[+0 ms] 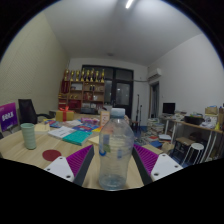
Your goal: Pour water
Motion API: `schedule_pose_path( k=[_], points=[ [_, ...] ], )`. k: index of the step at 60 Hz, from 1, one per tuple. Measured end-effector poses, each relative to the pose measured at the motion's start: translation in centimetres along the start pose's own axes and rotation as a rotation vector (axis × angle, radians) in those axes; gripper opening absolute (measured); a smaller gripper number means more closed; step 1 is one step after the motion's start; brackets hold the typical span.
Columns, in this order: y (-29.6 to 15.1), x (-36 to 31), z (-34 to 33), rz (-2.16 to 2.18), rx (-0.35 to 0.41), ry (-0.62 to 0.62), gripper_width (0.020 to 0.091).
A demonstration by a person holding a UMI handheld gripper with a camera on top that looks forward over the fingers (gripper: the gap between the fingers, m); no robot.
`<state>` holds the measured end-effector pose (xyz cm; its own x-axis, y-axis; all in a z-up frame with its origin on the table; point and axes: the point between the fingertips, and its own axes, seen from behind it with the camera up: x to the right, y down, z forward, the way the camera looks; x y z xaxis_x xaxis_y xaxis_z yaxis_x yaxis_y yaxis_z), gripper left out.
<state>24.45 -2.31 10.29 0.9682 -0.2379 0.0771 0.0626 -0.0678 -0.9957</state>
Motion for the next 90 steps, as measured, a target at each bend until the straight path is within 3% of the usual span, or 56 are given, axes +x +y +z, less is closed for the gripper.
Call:
schedule_pose_path(
  k=[11,12,13,24,30,38,49,58,62,69,72,78,90],
  points=[
    [0.4,0.7,4.8,0.011,-0.009,0.041,0.0762],
    [0.5,0.6,5.3,0.009,-0.003,0.05,0.0681],
    [0.4,1.0,5.3,0.009,0.001,0.052,0.065],
    [0.0,0.7,5.6,0.012,0.052,0.04,0.0542],
    [-0.1,0.2,5.2,-0.009,0.035,0.027,0.0463],
    [-3.0,-2.4,4.1,-0.121,0.054,-0.018,0.0462],
    [-12.2,-11.4,4.0,-0.691,0.189,-0.038,0.0462],
    [-15.7,-19.5,4.8,-1.4,0.31,0.029,0.0467],
    [-15.1,-22.9,6.3,-1.683,0.355,0.053,0.0461],
    [-14.1,-25.1,7.9,-1.983,0.335,0.064,0.0468],
    [-14.1,-26.1,8.1,-2.088,0.362,0.084,0.0462],
    [-14.3,-27.9,7.8,-2.183,0.397,0.093,0.0464],
    [-12.7,-29.2,8.0,-2.313,0.399,0.071,0.0466]
  ],
)
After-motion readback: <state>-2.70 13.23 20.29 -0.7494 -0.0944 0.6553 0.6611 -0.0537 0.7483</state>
